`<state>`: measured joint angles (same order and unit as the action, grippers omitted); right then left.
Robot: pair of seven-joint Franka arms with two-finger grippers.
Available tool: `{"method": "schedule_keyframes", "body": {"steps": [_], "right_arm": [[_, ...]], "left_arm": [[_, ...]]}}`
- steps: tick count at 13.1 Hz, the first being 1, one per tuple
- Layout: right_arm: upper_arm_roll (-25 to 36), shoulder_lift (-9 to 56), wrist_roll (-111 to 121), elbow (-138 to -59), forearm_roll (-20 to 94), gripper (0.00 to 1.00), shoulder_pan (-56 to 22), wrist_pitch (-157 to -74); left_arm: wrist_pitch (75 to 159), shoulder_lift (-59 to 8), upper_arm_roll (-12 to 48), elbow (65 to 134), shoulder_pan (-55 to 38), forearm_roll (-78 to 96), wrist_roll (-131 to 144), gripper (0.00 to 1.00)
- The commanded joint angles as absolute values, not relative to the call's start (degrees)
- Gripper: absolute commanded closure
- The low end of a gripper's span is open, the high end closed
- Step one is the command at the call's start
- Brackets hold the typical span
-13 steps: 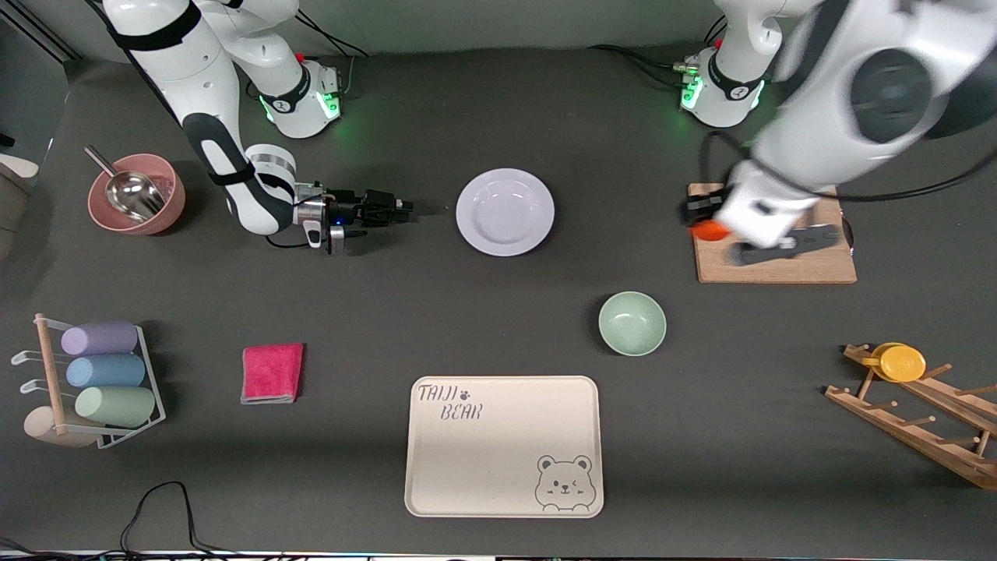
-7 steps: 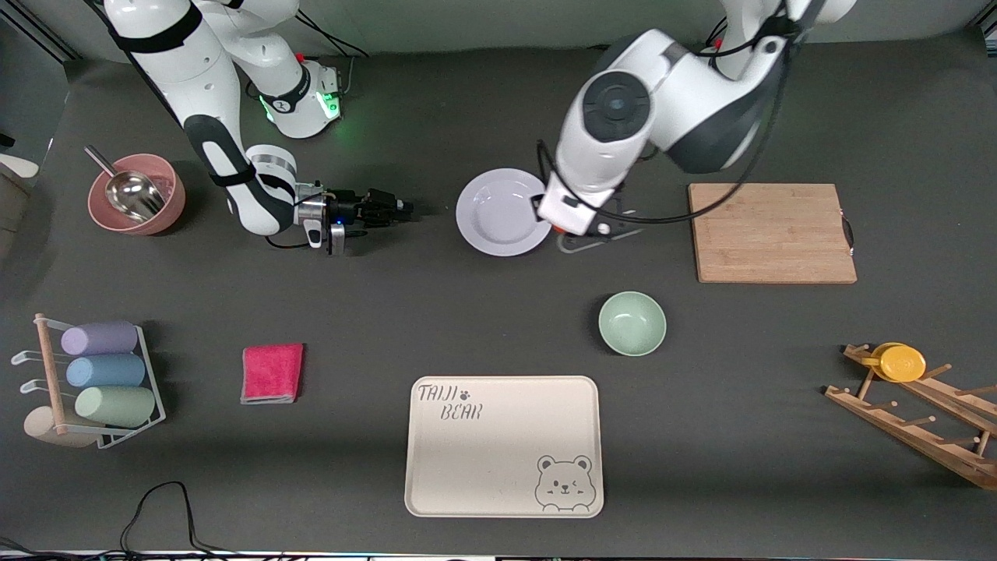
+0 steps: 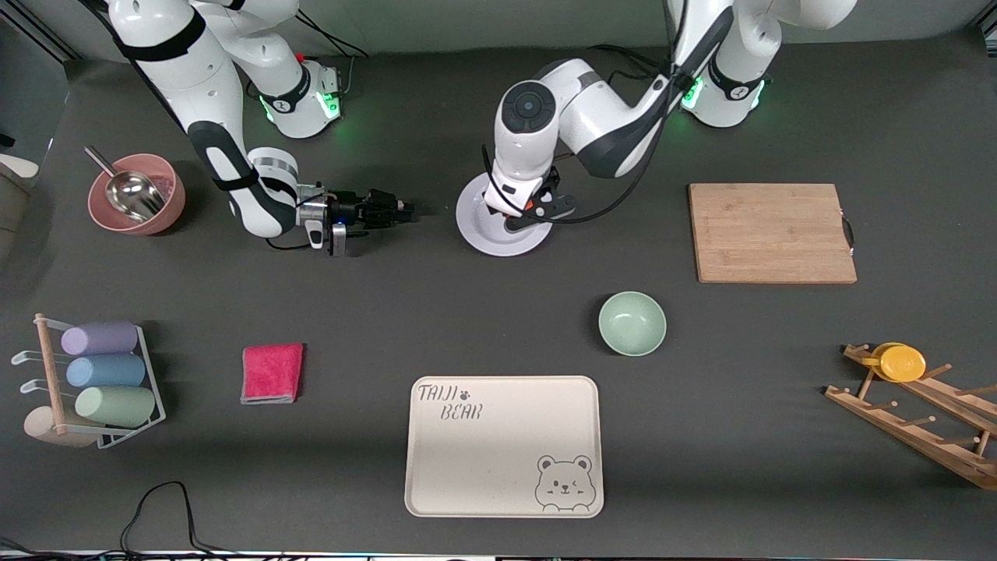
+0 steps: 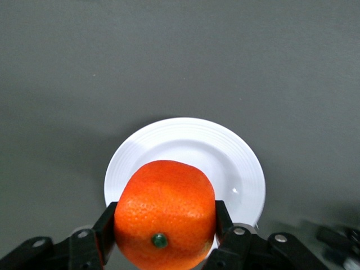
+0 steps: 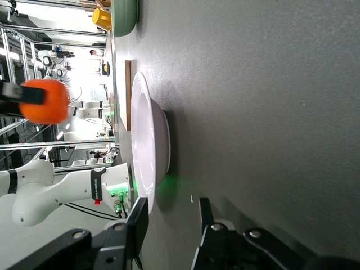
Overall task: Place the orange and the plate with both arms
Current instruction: 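Carry the orange over the white plate and lower it with the left gripper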
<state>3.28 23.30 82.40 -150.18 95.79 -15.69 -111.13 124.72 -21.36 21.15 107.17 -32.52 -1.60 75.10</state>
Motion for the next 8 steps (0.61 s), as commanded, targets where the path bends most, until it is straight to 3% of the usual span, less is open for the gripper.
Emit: {"method": "schedule_keyframes", "body": {"steps": [1,8], "right_arm": [[3.4,25.5,85.0,-149.6,97.6,0.57,-15.9,-110.5],[3.4,25.6,84.6,-149.3,97.7,0.57,-15.9,-110.4]], "left_arm": [[128.5,-24.8,20.3,107.3,-35.2,-6.5,81.0,1.0],[135.1,-32.3,20.3,107.3,-36.6,-14.9,88.7,1.0]]}}
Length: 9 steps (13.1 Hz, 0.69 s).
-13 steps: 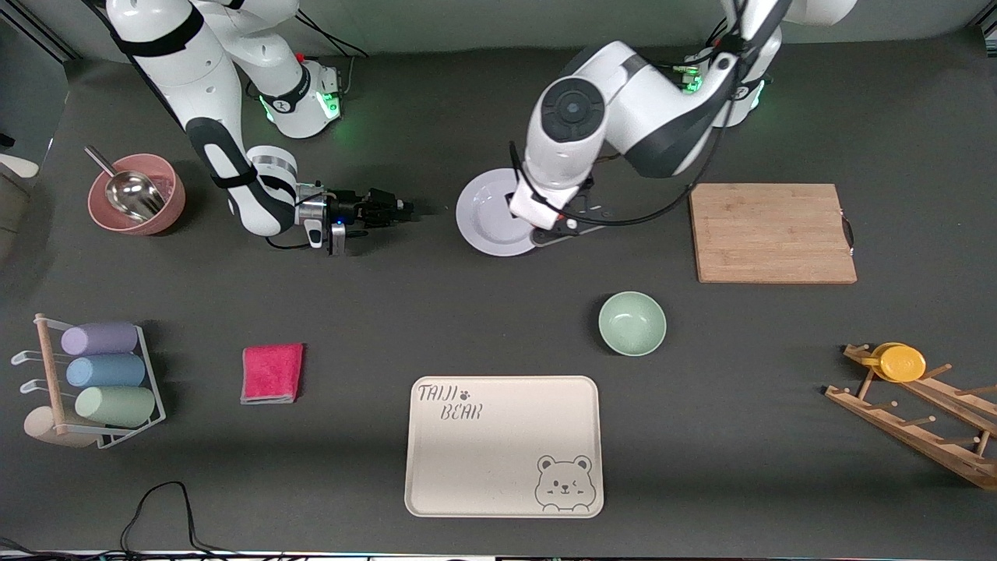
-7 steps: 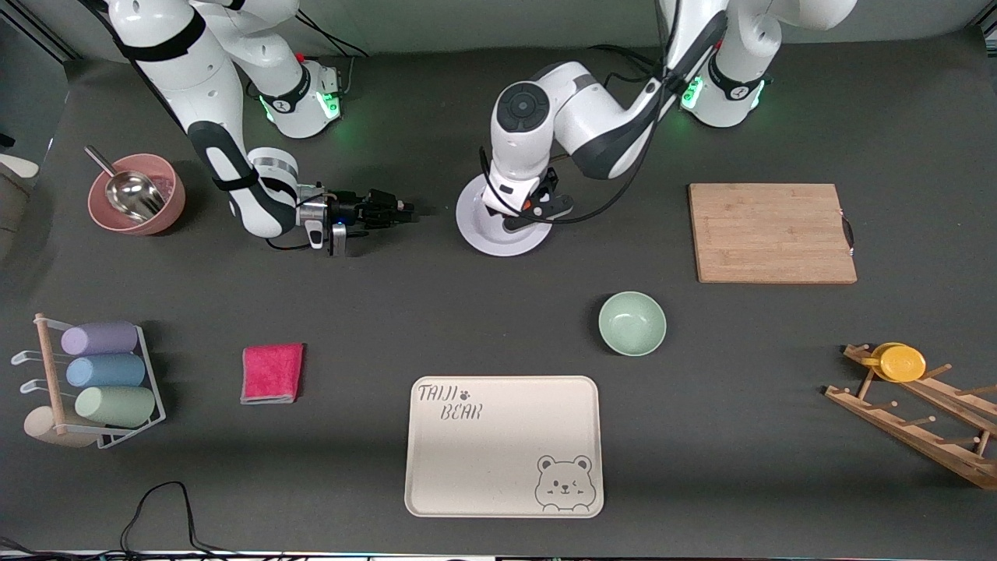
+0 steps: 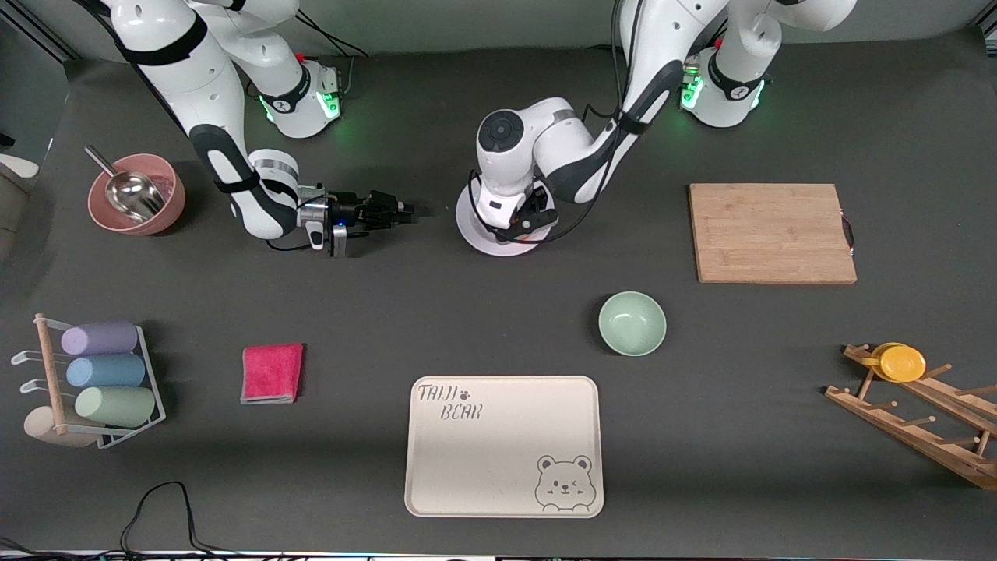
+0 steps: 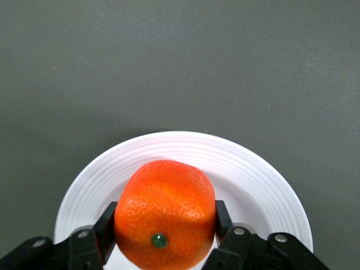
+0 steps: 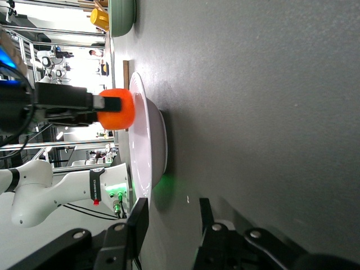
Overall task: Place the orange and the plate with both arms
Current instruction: 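Carry the orange over the white plate and lower it with the left gripper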
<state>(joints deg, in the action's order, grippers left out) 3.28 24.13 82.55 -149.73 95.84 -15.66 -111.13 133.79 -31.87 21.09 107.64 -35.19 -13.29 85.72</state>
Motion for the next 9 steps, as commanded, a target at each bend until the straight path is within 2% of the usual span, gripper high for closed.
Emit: {"method": "schedule_keyframes", "body": {"steps": [1,5,6,7,8,9], "right_arm": [[3.4,25.7,84.6,-149.2,97.7,0.57,-15.9,-110.4],[3.4,25.7,84.3,-149.3,99.0,0.57,-16.0,-110.4],[3.4,25.7,84.5,-149.3,99.7,0.57,-16.3,-110.4],[3.4,25.7,84.3,-149.2,99.8,0.57,-16.3,-110.4],[3.4,25.7,84.3,-149.2,99.8,0.57,-16.3,-110.3],[3.3,25.7,84.3,-149.2,99.8,0.57,-16.3,-110.4]], "left_arm": [[136.6,-32.6,20.4,107.3,-36.6,-14.9,89.3,1.0],[137.8,-33.6,20.5,107.3,-37.4,-14.9,90.4,0.98],[137.3,-33.5,20.4,107.3,-37.4,-14.9,90.3,0.53],[137.0,-33.3,20.5,107.3,-37.4,-14.9,90.3,0.36],[136.8,-33.0,20.5,107.3,-37.4,-14.9,90.4,0.0],[135.5,-32.7,20.6,107.2,-37.3,-14.7,90.4,0.0]]}}
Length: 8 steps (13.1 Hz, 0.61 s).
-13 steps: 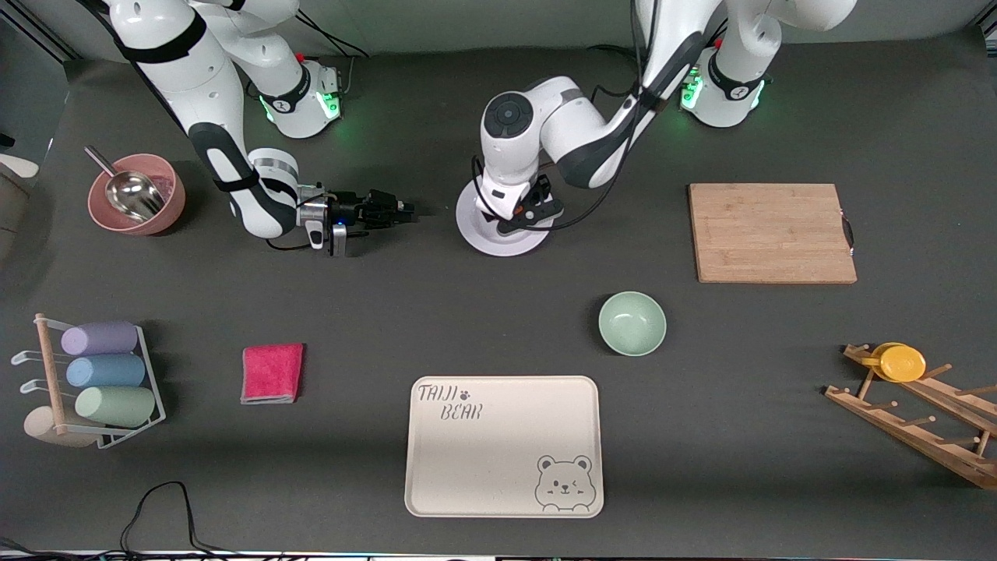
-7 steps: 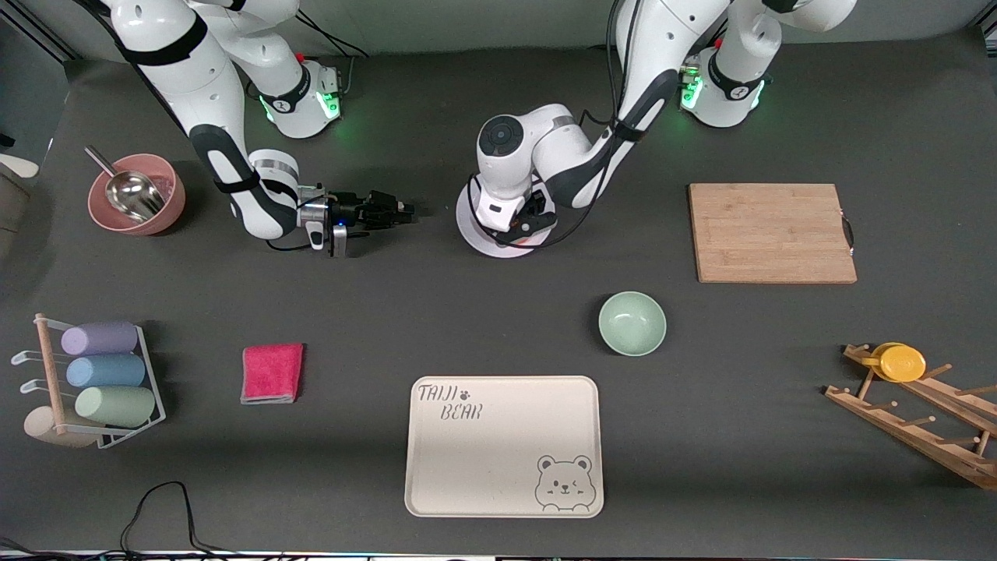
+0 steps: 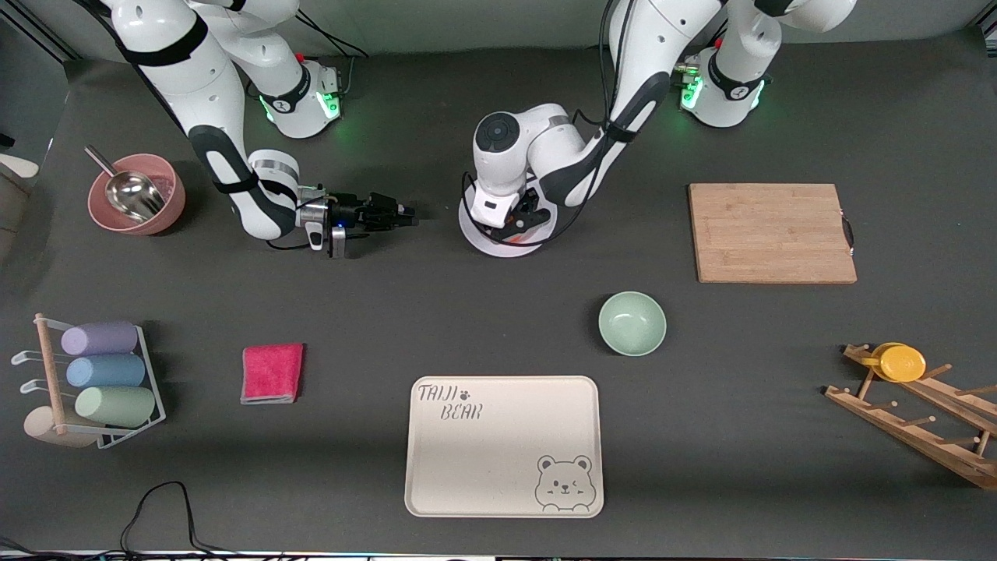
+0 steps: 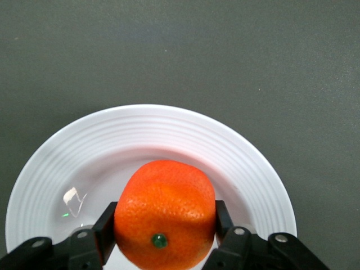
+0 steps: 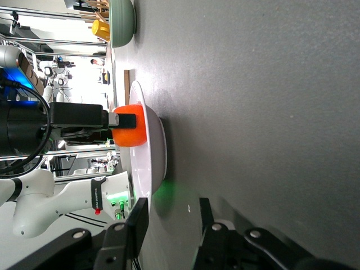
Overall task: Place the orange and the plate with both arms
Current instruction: 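Carry the orange over the white plate and lower it with the left gripper, then open the left gripper and withdraw it toward its base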
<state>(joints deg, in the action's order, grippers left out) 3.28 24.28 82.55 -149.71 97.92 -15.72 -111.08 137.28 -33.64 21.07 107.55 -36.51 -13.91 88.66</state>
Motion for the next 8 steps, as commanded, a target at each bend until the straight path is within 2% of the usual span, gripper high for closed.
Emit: {"method": "schedule_keyframes", "body": {"steps": [1,5,8], "right_arm": [[3.3,25.7,84.3,-149.3,99.8,0.57,-16.3,-110.4],[1.3,25.8,84.2,-149.2,102.5,0.57,-16.3,-110.4],[-2.0,26.4,84.5,-148.3,107.6,0.57,-16.4,-110.5]], "left_arm": [[134.1,-31.8,20.9,107.1,-37.0,-14.7,90.3,0.0],[129.0,-27.9,21.0,107.0,-35.7,-14.3,88.9,0.0],[122.9,-22.4,21.0,106.5,-30.6,-12.8,82.8,0.0]]}}
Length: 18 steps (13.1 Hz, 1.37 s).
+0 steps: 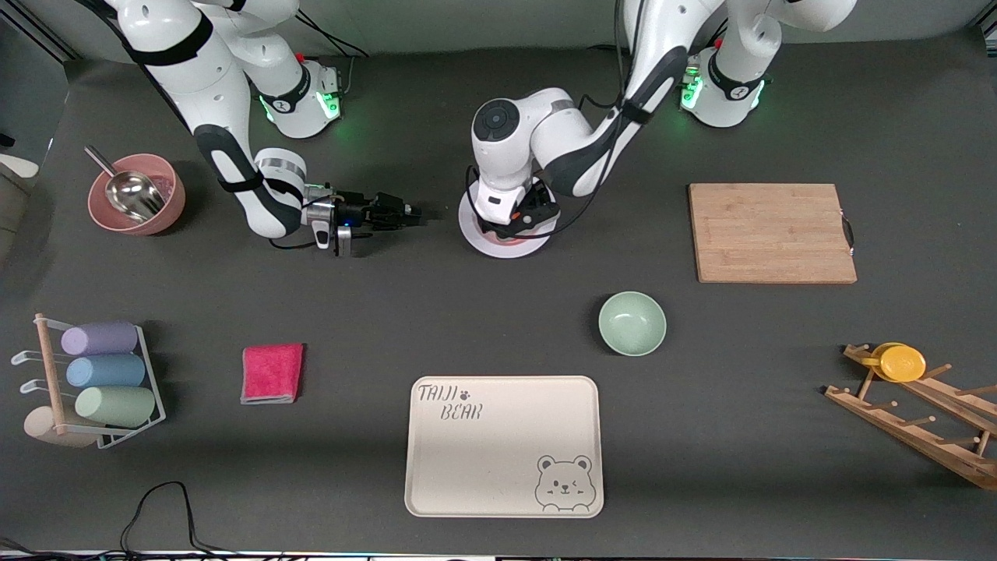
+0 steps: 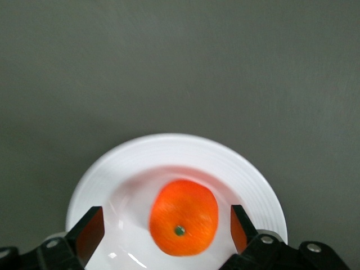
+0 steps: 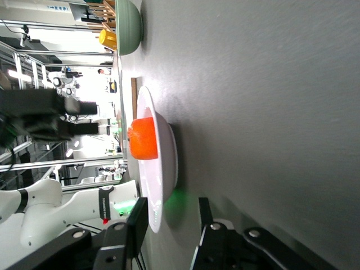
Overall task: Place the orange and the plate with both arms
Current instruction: 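Open the left gripper and withdraw it toward its base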
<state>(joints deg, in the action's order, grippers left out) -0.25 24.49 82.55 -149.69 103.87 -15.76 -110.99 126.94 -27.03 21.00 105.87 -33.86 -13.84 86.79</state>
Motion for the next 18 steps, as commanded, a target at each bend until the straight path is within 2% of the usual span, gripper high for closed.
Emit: {"method": "schedule_keyframes", "body": {"steps": [1,3,7,11,13,15,16,17,18], "right_arm": [[-2.4,27.7,85.0,-147.5,109.1,0.57,-17.4,-110.5],[-2.4,28.8,85.1,-146.3,112.3,0.57,-19.8,-110.7],[-4.1,30.1,85.2,-144.3,116.0,0.57,-20.9,-110.8],[-4.4,32.2,85.2,-141.3,119.6,0.57,-23.5,-111.0],[-4.8,33.6,86.3,-139.9,121.0,0.57,-24.3,-111.0],[-5.8,33.7,86.3,-139.3,121.4,0.57,-24.3,-111.1],[-5.8,33.7,86.5,-139.3,121.4,0.68,-24.3,-111.0],[-5.8,33.6,88.0,-139.3,121.4,0.82,-24.3,-111.0],[-5.8,33.6,89.2,-139.3,121.4,0.91,-24.3,-111.0]], "left_arm": [[120.3,-20.3,21.0,106.5,-27.6,-12.2,77.0,0.0],[115.7,-16.3,20.1,105.7,-21.3,-8.1,64.3,0.0],[109.2,-7.5,4.6,105.1,-20.0,-1.9,41.7,0.0],[103.7,-2.5,-5.8,105.2,-16.9,-1.8,21.8,0.0],[101.2,-0.3,-4.9,104.9,-7.4,-1.8,10.6,0.0],[97.2,0.3,-0.1,102.7,-0.6,-2.3,9.0,0.0],[95.0,0.2,0.8,100.8,1.0,-2.5,8.9,0.0],[93.5,0.1,0.4,99.2,1.1,-2.5,8.9,0.0],[92.7,-0.1,0.2,98.2,0.9,-2.6,8.8,0.0]]}}
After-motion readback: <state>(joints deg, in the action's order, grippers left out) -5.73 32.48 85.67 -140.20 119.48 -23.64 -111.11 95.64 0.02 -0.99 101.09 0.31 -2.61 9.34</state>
